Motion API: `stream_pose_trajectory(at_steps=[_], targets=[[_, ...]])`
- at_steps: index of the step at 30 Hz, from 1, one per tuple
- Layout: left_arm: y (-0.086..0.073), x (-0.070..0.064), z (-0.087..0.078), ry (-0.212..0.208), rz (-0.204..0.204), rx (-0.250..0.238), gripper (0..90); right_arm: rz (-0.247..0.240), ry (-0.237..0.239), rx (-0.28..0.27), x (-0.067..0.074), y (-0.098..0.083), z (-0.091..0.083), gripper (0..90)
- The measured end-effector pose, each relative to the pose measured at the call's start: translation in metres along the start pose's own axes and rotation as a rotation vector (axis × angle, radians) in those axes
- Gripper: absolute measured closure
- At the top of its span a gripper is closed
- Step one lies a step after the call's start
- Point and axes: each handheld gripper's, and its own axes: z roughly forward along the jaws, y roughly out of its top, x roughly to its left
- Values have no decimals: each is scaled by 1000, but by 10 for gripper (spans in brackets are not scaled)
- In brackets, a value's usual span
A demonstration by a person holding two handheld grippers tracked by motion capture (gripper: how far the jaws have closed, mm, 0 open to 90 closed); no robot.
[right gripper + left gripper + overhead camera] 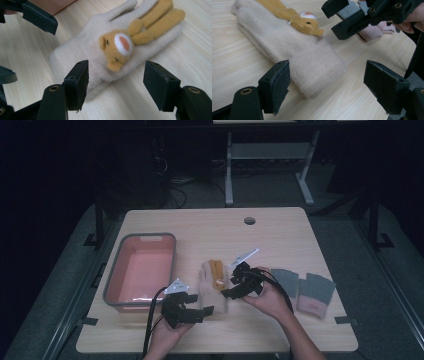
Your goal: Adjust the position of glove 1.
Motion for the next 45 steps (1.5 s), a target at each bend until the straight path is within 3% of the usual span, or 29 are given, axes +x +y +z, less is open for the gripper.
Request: stream_pose_trajectory(at_steps=[13,16,20,22,24,33,45], targets=[[3,2,11,59,-65,7,297,109,-6,-11,3,-12,6,358],[2,3,14,90,-76,22,308,143,8,-18,1,-18,9,359],[1,4,15,98,-97,25,317,165,16,-40,0,-20,10,361],[0,4,17,92,-121,28,321,198,24,-45,-1,-23,13,369],[0,3,19,115,-118,36,328,227,29,-48,-2,-25,15,379],[-4,4,29,122,-153,53,373,305,67,-89,-6,-26,18,409],[-6,7,36,105,-171,71,433,410,94,-75,-7,-26,34,487]])
